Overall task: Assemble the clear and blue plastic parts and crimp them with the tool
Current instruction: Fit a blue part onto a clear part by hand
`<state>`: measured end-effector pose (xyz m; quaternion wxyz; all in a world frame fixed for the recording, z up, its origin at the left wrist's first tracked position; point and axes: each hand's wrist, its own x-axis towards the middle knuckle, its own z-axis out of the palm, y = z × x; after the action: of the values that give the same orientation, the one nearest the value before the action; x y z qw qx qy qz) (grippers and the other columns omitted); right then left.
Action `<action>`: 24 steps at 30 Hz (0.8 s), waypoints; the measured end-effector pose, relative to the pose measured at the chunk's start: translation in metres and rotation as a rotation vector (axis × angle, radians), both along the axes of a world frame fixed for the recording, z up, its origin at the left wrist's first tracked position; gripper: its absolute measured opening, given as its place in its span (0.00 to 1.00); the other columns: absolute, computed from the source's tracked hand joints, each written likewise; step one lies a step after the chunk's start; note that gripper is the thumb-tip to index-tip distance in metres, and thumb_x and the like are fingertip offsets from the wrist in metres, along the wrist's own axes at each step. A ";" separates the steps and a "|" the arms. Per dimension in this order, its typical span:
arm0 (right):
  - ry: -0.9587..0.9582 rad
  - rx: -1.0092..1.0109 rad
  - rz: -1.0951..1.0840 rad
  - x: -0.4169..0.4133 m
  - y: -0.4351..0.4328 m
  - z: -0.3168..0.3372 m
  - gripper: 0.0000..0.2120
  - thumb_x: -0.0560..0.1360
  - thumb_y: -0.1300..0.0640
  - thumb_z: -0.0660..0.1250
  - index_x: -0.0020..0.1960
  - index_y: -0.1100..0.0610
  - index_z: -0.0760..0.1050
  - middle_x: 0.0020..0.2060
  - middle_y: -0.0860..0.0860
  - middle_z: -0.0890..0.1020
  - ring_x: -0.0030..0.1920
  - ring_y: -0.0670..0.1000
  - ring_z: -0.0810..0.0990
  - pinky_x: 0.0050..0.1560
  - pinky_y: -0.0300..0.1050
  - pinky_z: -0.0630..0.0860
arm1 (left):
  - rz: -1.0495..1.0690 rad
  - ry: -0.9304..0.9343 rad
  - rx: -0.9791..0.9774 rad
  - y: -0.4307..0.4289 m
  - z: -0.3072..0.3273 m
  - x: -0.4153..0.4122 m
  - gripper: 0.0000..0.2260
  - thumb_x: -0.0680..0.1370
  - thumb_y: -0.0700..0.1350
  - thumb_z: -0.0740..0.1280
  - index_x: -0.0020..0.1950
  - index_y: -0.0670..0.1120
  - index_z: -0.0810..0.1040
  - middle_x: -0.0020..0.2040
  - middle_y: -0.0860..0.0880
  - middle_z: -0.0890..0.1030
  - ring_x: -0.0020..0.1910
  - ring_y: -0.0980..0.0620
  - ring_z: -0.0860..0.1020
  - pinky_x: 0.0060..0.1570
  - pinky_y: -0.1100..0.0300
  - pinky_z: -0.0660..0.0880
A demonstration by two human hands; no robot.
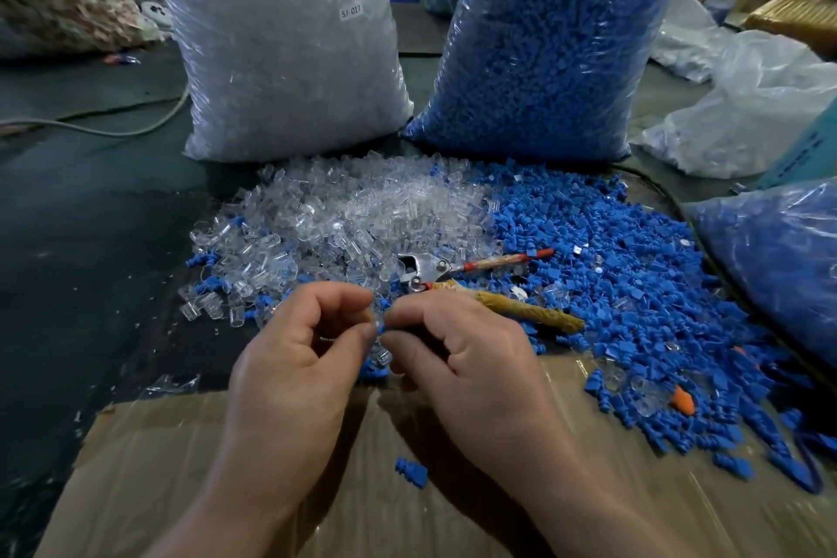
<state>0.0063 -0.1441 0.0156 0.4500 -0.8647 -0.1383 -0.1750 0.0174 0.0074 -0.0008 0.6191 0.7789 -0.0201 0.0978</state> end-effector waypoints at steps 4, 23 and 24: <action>-0.094 -0.079 -0.023 0.000 -0.001 -0.002 0.04 0.77 0.58 0.69 0.50 0.53 0.81 0.45 0.44 0.81 0.47 0.40 0.77 0.49 0.36 0.73 | -0.027 0.021 -0.086 0.002 -0.001 0.002 0.19 0.74 0.37 0.74 0.48 0.64 0.82 0.43 0.57 0.85 0.40 0.62 0.83 0.39 0.68 0.78; -0.110 -0.097 0.015 -0.005 0.002 -0.001 0.11 0.78 0.54 0.62 0.55 0.53 0.81 0.48 0.47 0.79 0.47 0.48 0.80 0.46 0.49 0.77 | -0.054 0.062 -0.126 0.000 -0.001 0.000 0.19 0.72 0.35 0.75 0.46 0.62 0.84 0.41 0.52 0.86 0.39 0.56 0.84 0.41 0.60 0.80; -0.123 -0.080 0.012 -0.004 0.001 -0.001 0.10 0.78 0.55 0.63 0.54 0.53 0.81 0.48 0.47 0.80 0.47 0.48 0.80 0.47 0.50 0.78 | -0.073 0.072 -0.161 0.001 0.000 0.001 0.18 0.71 0.36 0.75 0.45 0.60 0.84 0.40 0.50 0.86 0.38 0.56 0.84 0.39 0.62 0.80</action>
<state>0.0018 -0.1427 0.0146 0.4067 -0.8689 -0.1774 -0.2193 0.0184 0.0081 -0.0009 0.6831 0.7285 -0.0182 0.0484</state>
